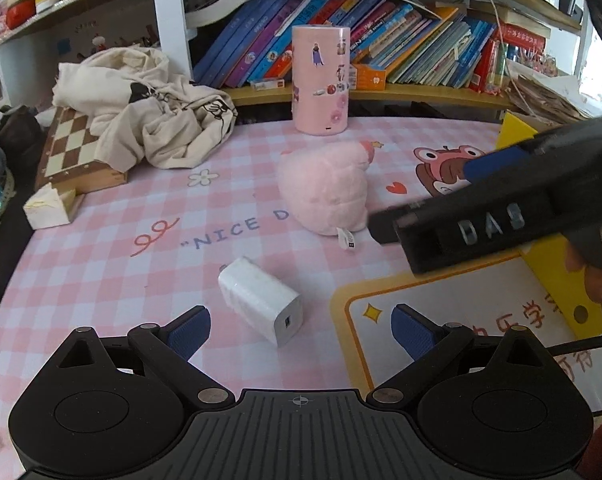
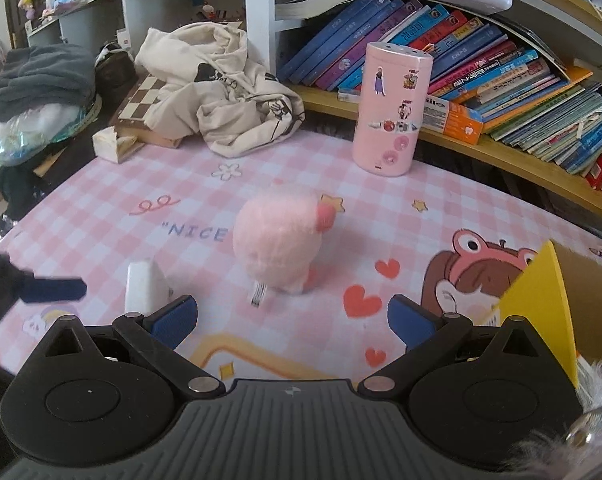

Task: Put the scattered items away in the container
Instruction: 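Grasp the white charger with the left tool while the right tool grasps the pink plush pig, then lift the charger and plush pig and carry them over the yellow box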

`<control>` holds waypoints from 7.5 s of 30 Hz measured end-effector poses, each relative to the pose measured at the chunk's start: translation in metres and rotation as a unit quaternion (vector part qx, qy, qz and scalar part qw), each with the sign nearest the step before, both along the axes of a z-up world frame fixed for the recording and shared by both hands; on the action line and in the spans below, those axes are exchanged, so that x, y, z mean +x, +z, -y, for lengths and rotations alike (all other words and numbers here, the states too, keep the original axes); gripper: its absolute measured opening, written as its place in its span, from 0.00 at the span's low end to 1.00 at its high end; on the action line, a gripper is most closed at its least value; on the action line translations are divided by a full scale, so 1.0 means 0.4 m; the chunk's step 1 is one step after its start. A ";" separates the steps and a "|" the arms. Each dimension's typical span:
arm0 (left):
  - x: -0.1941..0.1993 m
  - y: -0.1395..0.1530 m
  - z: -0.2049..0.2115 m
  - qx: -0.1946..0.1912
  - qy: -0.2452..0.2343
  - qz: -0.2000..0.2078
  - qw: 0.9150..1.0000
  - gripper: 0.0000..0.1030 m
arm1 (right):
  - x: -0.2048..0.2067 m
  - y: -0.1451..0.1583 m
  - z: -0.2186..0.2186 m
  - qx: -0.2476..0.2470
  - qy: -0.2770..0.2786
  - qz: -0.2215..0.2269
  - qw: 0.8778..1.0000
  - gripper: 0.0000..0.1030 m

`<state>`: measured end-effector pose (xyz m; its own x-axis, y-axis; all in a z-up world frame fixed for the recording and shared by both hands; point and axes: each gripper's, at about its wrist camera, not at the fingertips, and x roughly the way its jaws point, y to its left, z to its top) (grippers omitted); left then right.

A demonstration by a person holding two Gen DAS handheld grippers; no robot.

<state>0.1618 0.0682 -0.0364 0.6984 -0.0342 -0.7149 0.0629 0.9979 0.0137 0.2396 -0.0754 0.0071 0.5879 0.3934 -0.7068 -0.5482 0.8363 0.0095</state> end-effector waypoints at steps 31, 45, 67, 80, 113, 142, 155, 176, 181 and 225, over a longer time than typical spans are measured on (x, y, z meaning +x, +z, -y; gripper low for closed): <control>0.086 -0.072 -0.087 -0.044 0.043 -0.030 0.998 0.59 | 0.218 -0.115 -0.152 0.000 -0.005 -0.087 0.996 0.81; 0.067 -0.047 -0.098 -0.069 0.051 -0.031 0.996 0.53 | 0.190 -0.085 -0.099 0.031 -0.008 -0.090 0.995 0.54; -0.054 0.022 -0.112 -0.086 0.083 0.005 0.993 0.53 | 0.024 -0.026 -0.037 0.049 0.012 -0.089 0.995 0.54; -0.130 0.068 -0.082 -0.079 0.065 0.020 0.995 0.53 | -0.081 -0.008 0.012 0.056 0.007 -0.085 0.995 0.54; -0.352 0.135 -0.011 -0.065 0.009 0.055 0.996 0.53 | -0.367 0.022 0.125 0.055 -0.012 -0.060 0.997 0.54; -0.407 0.128 0.105 -0.066 -0.096 0.048 0.992 0.53 | -0.509 0.010 0.269 0.071 -0.106 -0.064 0.990 0.54; -0.369 0.136 0.168 -0.074 -0.120 0.053 0.989 0.53 | -0.501 0.014 0.347 0.060 -0.132 -0.063 0.987 0.54; -0.319 0.126 0.296 -0.087 -0.201 0.043 0.975 0.53 | -0.536 0.014 0.490 0.052 -0.206 -0.066 0.975 0.54; -0.313 0.117 0.325 -0.088 -0.219 0.035 0.971 0.53 | -0.542 0.010 0.513 0.052 -0.222 -0.073 0.971 0.54; -0.240 0.246 0.550 -0.102 -0.342 0.140 0.923 0.53 | -0.568 0.125 0.748 0.058 -0.345 0.050 0.935 0.54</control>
<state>0.0658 -0.1516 0.0621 0.6193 -0.6506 -0.4395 0.7026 0.7091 -0.0597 0.0124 -0.3745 0.0570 0.7913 -0.0336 -0.6105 0.1190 0.9878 0.1000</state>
